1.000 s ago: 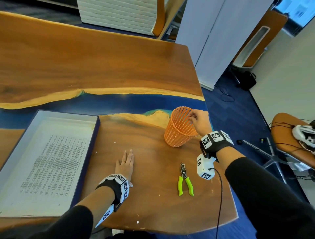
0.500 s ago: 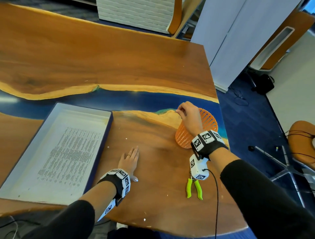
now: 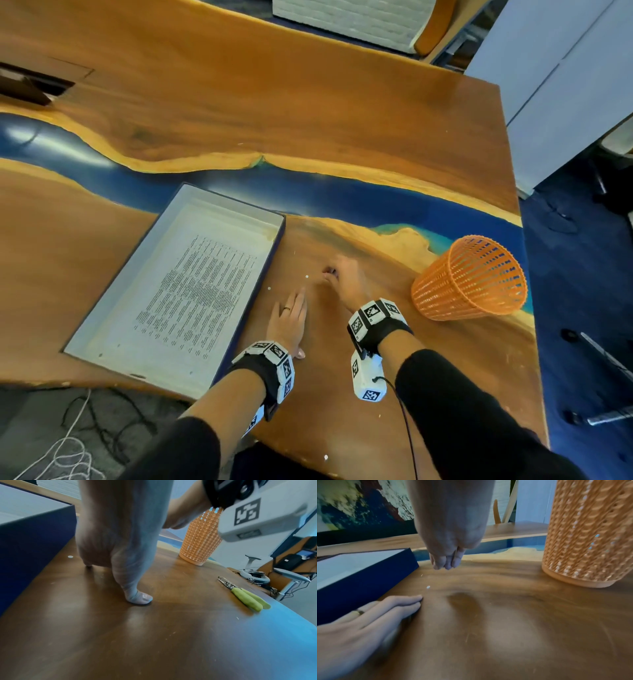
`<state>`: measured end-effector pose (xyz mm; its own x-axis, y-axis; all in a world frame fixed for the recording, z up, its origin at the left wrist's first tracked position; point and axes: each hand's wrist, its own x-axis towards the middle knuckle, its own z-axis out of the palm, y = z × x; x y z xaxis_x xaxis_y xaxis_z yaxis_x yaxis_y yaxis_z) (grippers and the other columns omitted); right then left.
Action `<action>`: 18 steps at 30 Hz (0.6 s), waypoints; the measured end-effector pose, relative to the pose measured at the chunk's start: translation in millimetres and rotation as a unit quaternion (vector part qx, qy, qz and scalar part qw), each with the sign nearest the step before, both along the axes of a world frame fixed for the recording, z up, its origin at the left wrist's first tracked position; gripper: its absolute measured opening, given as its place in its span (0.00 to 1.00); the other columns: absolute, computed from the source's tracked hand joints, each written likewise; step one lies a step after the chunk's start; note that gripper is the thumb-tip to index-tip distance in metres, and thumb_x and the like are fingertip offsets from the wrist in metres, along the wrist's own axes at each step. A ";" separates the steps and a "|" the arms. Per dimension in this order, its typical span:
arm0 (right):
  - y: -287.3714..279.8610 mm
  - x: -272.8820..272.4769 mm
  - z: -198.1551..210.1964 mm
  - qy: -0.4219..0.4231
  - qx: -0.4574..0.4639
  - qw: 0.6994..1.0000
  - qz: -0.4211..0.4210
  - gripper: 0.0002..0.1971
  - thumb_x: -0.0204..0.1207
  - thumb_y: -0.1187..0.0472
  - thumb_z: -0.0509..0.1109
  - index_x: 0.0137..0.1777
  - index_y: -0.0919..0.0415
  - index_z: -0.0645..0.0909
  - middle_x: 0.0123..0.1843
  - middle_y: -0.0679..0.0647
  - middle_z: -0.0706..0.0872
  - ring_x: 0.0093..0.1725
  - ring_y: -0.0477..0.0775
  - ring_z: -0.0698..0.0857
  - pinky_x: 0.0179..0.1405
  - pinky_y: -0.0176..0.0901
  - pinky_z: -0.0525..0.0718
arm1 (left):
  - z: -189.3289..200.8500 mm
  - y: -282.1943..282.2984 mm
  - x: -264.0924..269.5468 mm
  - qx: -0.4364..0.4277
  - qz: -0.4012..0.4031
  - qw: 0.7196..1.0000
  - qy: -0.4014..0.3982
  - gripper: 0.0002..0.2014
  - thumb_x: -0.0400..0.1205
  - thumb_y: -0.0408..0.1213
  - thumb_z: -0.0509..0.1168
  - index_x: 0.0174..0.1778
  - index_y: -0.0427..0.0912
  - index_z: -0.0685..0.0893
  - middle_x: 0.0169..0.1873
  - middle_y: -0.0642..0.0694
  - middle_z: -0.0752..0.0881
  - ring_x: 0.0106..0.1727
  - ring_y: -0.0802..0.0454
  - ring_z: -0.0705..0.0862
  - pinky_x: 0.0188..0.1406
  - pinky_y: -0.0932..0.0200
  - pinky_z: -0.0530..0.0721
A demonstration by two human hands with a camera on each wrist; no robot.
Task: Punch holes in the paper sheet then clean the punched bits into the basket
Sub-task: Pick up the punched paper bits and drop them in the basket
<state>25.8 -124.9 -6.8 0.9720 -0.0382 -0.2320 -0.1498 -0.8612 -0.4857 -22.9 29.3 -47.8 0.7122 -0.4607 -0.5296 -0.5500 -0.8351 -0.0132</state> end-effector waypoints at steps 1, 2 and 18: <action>3.5 2.1 -4.5 0.010 0.002 1.000 0.004 0.10 0.80 0.64 0.65 0.55 0.67 0.85 0.55 0.62 0.84 0.55 0.61 0.83 0.45 0.42 0.73 | -1.0 0.1 0.5 0.003 0.000 1.000 0.004 0.59 0.73 0.54 0.72 0.83 0.32 0.37 0.84 0.40 0.36 0.85 0.44 0.42 0.83 0.46 0.53; 7.0 4.6 -8.4 0.023 0.005 1.000 0.006 0.11 0.80 0.63 0.65 0.55 0.67 0.85 0.56 0.62 0.84 0.55 0.62 0.82 0.45 0.42 0.72 | -1.7 0.1 1.1 0.006 0.000 1.000 0.010 0.59 0.73 0.55 0.72 0.83 0.32 0.36 0.84 0.40 0.35 0.85 0.44 0.41 0.83 0.45 0.53; 26.1 26.1 -46.6 0.056 -0.002 0.998 0.032 0.10 0.78 0.65 0.66 0.53 0.69 0.86 0.57 0.63 0.82 0.54 0.64 0.82 0.56 0.55 0.80 | -5.5 -6.2 9.8 0.055 0.002 0.997 0.047 0.62 0.72 0.58 0.72 0.82 0.34 0.31 0.83 0.40 0.31 0.85 0.44 0.36 0.83 0.44 0.46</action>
